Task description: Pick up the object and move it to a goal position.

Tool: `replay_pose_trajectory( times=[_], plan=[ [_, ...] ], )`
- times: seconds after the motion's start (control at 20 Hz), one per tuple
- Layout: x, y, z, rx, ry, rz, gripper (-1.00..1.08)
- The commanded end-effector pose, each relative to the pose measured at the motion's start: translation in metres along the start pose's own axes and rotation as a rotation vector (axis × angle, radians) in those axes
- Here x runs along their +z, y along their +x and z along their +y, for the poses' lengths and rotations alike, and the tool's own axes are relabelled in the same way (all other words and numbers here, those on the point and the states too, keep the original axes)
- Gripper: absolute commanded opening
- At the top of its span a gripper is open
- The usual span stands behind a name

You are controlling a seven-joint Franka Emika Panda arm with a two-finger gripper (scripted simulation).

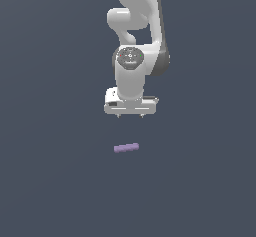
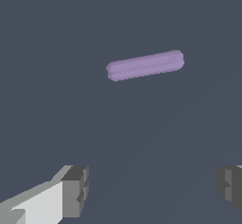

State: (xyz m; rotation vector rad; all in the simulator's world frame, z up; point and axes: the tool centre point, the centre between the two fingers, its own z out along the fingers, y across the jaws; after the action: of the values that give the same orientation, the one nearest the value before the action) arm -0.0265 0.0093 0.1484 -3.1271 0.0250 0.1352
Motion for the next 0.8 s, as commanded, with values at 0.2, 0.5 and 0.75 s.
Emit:
replay_pose_trajectory(
  times=[0.2, 0.5, 0.75],
  plan=[
    [-0.003, 0.002, 0.003, 0.0, -0.008, 0.008, 1.0],
    [-0.012, 0.007, 0.01, -0.011, -0.031, 0.028, 1.0],
    [-0.011, 0.008, 0.009, -0.005, -0.029, 0.027, 1.0]
  ],
)
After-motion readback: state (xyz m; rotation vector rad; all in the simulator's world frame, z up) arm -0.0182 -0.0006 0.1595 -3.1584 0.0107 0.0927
